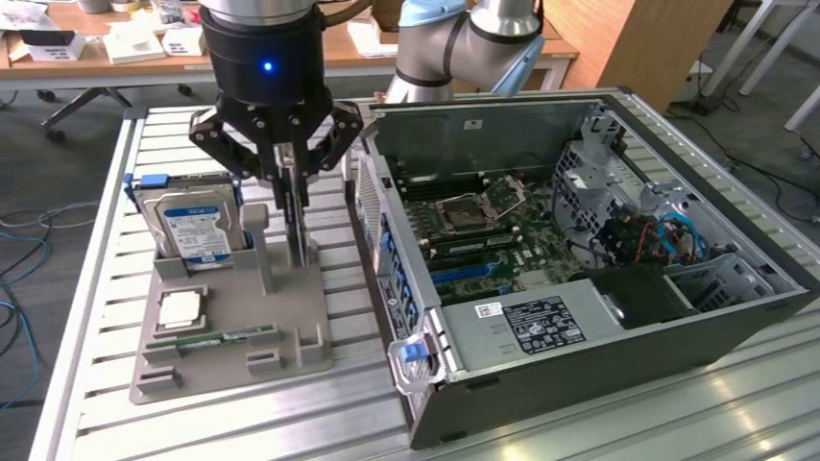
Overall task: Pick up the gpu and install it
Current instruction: 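Pick up the gpu and move the gpu toward the slot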
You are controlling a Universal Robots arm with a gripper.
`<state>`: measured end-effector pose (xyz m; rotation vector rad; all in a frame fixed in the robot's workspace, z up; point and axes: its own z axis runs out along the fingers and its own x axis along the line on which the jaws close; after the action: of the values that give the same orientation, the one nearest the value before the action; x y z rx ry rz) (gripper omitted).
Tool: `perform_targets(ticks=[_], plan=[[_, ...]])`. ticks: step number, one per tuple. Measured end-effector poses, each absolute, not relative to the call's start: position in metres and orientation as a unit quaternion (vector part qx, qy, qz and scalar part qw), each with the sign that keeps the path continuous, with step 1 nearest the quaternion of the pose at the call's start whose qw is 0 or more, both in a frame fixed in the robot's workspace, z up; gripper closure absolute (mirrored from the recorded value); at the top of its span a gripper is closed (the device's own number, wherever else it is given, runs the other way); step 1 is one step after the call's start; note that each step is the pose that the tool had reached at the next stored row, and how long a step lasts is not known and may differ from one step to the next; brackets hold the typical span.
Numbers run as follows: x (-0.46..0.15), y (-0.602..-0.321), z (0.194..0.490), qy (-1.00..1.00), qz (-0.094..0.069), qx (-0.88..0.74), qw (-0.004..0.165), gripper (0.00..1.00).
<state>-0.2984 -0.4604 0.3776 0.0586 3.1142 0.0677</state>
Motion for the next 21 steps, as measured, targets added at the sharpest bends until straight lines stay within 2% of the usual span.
perform_targets(ticks=[9, 21], plan=[[-0.298, -0.460, 0.396, 1.000, 0.022, 0.019, 0.013, 0.74], [-0.298, -0.460, 0.402, 1.000, 0.022, 0.019, 0.013, 0.74]])
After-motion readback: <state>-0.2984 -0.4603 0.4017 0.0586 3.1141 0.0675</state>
